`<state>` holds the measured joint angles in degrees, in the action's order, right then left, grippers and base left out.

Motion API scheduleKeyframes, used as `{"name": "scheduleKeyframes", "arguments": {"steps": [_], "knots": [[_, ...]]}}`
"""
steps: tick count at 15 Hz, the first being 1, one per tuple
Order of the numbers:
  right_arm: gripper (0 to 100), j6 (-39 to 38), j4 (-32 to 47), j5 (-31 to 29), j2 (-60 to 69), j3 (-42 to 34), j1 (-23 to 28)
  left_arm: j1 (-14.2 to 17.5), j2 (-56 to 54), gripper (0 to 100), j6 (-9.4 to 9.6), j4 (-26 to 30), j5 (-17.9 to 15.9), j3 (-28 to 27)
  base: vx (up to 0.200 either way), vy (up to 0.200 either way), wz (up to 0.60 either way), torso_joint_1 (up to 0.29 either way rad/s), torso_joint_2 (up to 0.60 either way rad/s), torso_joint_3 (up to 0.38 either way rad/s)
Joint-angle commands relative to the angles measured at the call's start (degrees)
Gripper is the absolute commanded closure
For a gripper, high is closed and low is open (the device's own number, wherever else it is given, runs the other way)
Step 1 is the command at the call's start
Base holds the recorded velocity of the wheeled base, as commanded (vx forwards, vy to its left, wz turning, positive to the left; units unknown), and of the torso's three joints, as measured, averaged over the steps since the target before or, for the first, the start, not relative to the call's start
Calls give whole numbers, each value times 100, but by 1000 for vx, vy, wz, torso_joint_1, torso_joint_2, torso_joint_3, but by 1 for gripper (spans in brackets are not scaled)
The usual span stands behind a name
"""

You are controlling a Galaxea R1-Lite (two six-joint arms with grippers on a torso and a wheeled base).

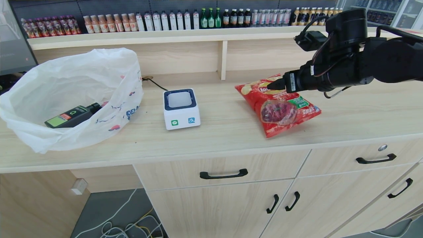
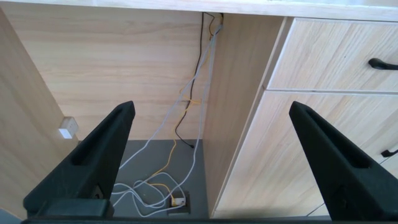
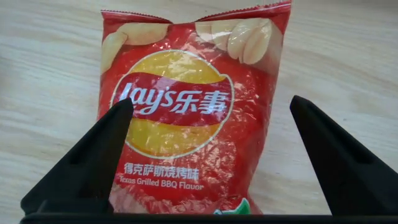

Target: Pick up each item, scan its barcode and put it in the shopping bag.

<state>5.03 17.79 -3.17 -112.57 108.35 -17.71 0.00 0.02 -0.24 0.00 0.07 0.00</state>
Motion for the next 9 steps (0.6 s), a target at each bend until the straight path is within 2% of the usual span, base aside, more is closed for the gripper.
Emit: {"name": "scheduleKeyframes", "arguments": {"steps": [1, 5, 9], "knots": [[0, 6, 14, 1, -28, -16, 57, 0, -2, 0, -2, 0, 1, 0, 0, 0, 0, 0, 0, 0], [0, -29, 14, 282, -11, -183, -30, 0, -2, 0, -2, 0, 1, 0, 0, 0, 0, 0, 0, 0], [0, -38, 41, 291, -20, -156, -250, 0, -2, 0, -2, 0, 1, 0, 0, 0, 0, 0, 0, 0]]}}
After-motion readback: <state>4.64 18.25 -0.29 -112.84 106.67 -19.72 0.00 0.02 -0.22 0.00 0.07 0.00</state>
